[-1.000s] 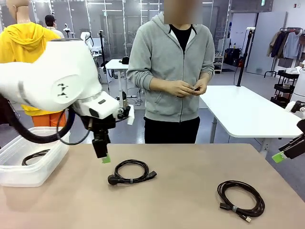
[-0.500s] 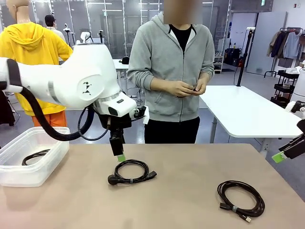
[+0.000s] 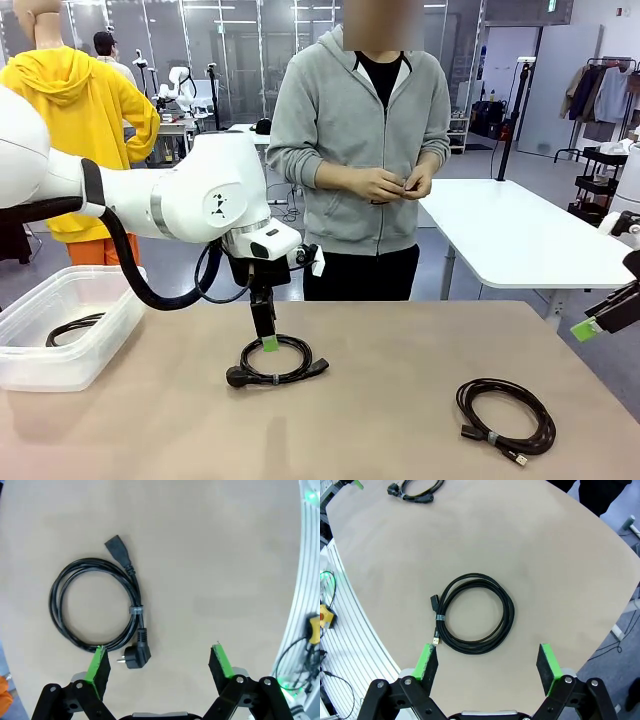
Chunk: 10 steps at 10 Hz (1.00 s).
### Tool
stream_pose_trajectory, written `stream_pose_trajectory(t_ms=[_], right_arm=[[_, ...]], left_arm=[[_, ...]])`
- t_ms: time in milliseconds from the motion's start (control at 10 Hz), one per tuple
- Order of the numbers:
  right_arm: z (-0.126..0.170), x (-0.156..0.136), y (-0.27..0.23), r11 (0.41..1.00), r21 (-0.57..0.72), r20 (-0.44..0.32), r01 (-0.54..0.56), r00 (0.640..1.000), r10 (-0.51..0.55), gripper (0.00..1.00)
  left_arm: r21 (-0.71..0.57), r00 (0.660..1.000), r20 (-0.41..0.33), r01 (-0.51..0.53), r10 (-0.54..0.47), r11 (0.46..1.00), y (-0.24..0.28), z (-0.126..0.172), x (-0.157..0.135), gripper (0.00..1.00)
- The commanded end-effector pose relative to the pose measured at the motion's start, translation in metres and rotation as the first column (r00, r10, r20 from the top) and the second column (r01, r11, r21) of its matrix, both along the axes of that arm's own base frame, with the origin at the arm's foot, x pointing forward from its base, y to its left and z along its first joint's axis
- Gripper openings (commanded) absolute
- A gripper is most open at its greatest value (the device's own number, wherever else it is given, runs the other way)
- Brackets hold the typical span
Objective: Organize and store the cables.
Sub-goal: Place the Power Cable into the Organizing box.
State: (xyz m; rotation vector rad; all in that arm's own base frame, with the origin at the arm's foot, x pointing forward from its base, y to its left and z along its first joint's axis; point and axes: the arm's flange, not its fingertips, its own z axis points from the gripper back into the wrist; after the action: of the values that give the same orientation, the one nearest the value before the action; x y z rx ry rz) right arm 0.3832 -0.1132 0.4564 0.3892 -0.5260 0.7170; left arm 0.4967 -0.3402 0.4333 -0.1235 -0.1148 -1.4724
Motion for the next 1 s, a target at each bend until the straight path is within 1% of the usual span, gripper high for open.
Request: stream_pose_trajectory(t_ms=[0, 300, 400, 500, 600, 700, 800, 900], right_arm=[[0.0, 0.0, 0.0, 1.0, -0.002, 0.001, 0.001, 1.0, -0.001, 1.0], [0.0, 0.0, 0.0, 1.0, -0.002, 0.001, 0.001, 1.0, -0.001, 1.0], [0.0, 0.0, 0.0, 1.0, -0.002, 0.001, 0.001, 1.0, -0.001, 1.0], [0.0, 0.0, 0.0, 1.0, -0.002, 0.001, 0.001, 1.0, -0.001, 1.0], [0.0, 0.0, 0.0, 1.0, -0.002, 0.001, 0.001, 1.0, -0.001, 1.0], [0.0, 0.0, 0.0, 1.0, -0.002, 0.001, 0.001, 1.0, -0.001, 1.0], [0.0, 0.0, 0.0, 1.0, -0.002, 0.001, 0.001, 1.0, -0.001, 1.0], [0.0, 0.0, 0.0, 1.0, -0.002, 0.001, 0.001, 1.0, -0.001, 1.0]], left_arm=[[0.0, 1.0, 0.018, -0.014, 0.014, 1.0, 0.001, 0.007, -0.001, 1.0], [0.0, 1.0, 0.018, -0.014, 0.014, 1.0, 0.001, 0.007, -0.001, 1.0], [-0.004, 1.0, 0.005, -0.001, 0.001, 1.0, 0.0, 0.003, 0.0, 1.0], [0.003, 1.0, -0.008, -0.005, 0.005, 1.0, -0.005, -0.013, 0.008, 1.0], [-0.032, 0.998, 0.045, -0.036, 0.037, 0.999, -0.006, -0.026, 0.017, 1.0], [-0.062, 0.998, 0.04, -0.047, 0.05, 0.997, -0.004, -0.037, 0.022, 1.0], [-0.044, 0.998, 0.02, -0.056, 0.057, 0.997, -0.001, -0.048, 0.025, 1.0], [-0.037, 0.999, 0.009, -0.038, 0.038, 0.999, -0.002, -0.059, 0.031, 1.0]])
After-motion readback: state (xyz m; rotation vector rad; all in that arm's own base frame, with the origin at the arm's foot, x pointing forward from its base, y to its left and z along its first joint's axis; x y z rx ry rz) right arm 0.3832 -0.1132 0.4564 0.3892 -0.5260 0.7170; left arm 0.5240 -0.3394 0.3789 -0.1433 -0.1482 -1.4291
